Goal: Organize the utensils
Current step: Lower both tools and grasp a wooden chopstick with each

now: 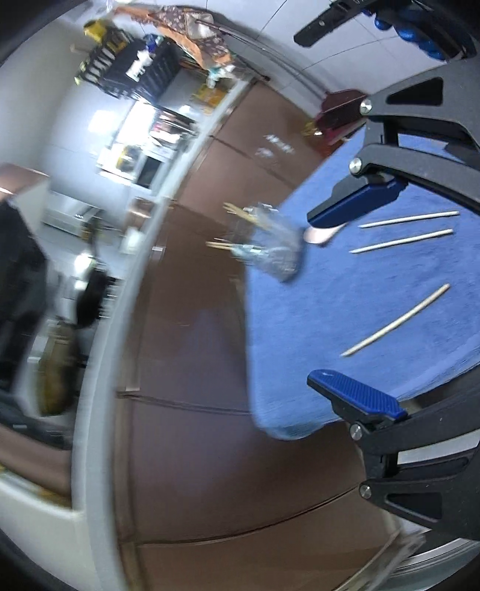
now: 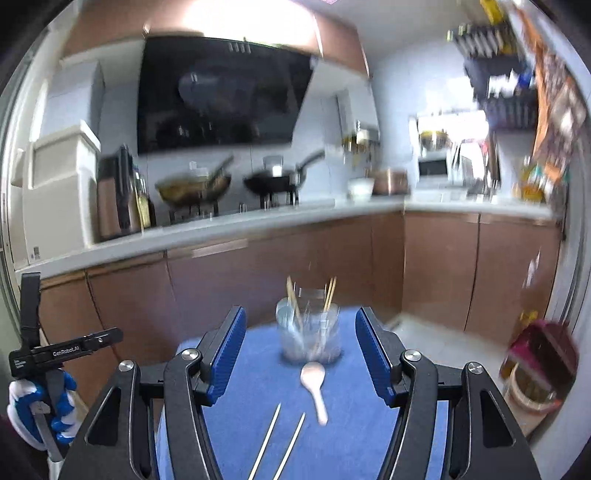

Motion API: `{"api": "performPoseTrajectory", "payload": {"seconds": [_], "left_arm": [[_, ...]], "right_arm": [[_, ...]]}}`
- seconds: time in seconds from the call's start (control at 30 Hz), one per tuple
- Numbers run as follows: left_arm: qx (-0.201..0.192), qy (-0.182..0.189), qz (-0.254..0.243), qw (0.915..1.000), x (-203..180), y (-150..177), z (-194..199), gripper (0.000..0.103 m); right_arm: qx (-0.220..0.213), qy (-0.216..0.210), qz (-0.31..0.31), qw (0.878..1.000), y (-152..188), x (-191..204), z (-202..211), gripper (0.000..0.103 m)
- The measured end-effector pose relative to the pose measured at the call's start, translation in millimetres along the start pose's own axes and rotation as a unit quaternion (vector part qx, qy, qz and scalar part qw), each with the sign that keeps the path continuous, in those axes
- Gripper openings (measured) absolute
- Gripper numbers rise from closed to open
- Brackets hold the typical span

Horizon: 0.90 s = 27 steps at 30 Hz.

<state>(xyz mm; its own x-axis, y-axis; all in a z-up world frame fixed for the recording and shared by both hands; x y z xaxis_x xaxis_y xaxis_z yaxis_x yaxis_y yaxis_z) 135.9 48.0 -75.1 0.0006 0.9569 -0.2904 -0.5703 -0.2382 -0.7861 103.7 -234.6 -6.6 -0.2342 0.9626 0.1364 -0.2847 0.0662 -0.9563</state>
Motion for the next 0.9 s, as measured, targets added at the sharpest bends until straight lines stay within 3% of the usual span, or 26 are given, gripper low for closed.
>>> {"api": "performPoseTrajectory", "payload": {"seconds": [0.27,0.43,0.53,0.7,0.9], "left_arm": [[0.105,0.004,0.018,0.9943,10.1,34.8,-66.8,0.077],[0.171,0.005,0.039,0.9846,20.4,51.7,-112.7,0.076],[0.206,0.001,0.046,0.9775,25.1,60.9,-137.8,0.075],[0.260,-0.009,0.053,0.9641,32.5,73.6,-175.2,0.059],[0.296,-0.027,0.055,0.9531,38.7,78.5,-199.6,0.045]], "right_arm": [[0.140,-0.042,-0.044,0.988,63.0,-7.4,-77.9,0.047],[0.239,-0.083,-0.090,0.963,110.6,-11.9,-131.3,0.031],[0.296,-0.082,-0.101,0.946,140.6,-18.6,-165.7,0.024],[0.357,-0.078,-0.121,0.923,172.2,-28.4,-208.0,0.020],[0.413,-0.063,-0.122,0.901,202.8,-35.4,-240.4,0.017]]}}
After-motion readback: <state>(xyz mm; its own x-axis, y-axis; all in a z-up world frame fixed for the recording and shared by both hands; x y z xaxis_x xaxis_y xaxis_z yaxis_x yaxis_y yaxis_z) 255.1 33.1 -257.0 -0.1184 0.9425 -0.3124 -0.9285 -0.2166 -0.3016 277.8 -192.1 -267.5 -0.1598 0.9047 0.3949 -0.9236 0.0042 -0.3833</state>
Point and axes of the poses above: each gripper's, at about its wrist camera, not at the fingertips, and z roughly against the way its jaws point, x to its left, y to its underside, the point moved 7 cm from there along -z, roughly the way its jaws point, and after that the axes turned 4 degrees about -y, right-handed, at the moved point
